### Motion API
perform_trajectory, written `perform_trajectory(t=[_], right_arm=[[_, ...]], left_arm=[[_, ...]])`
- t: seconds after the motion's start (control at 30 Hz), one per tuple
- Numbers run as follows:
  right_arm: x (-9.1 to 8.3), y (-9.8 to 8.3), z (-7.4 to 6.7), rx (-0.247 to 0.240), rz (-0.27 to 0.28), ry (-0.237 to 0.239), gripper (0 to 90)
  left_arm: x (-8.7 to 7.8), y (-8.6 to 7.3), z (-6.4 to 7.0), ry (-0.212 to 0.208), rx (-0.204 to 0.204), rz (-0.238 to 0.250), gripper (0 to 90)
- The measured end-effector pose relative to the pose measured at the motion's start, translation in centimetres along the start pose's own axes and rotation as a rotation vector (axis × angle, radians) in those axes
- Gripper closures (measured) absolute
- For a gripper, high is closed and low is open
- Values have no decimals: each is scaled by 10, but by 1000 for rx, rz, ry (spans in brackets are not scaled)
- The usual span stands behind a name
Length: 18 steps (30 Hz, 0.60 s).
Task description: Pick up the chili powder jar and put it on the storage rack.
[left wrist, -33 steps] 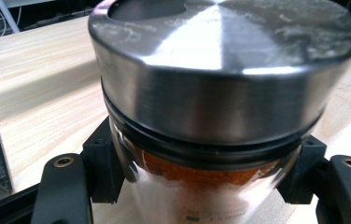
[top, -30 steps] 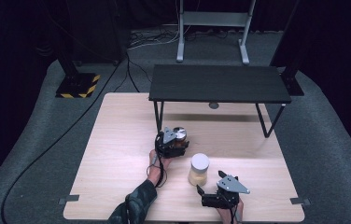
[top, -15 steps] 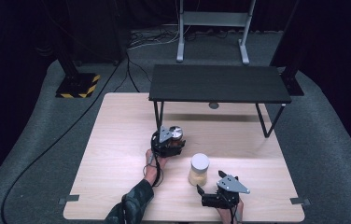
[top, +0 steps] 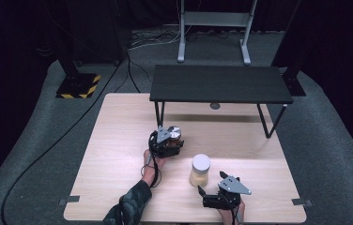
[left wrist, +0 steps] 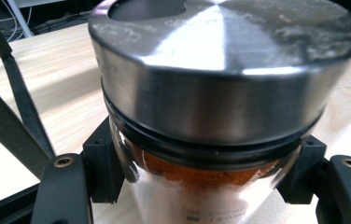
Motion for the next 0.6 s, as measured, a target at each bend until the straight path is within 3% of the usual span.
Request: perform_trajectory(t=[0.6], right_arm=[[0, 0, 0, 0, -3, -2, 0]], left_arm=[[-16, 1, -16, -8, 8, 28, 313]])
Point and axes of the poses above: each handheld gripper's, and its own axes: x roughly forward along the jaws, y roughly out of its top, z roughly to its right, the point moved 5 cm from there along x, roughly forward along the jaws, and after that the axes turned 15 degrees about y, right-handed, at the moved point
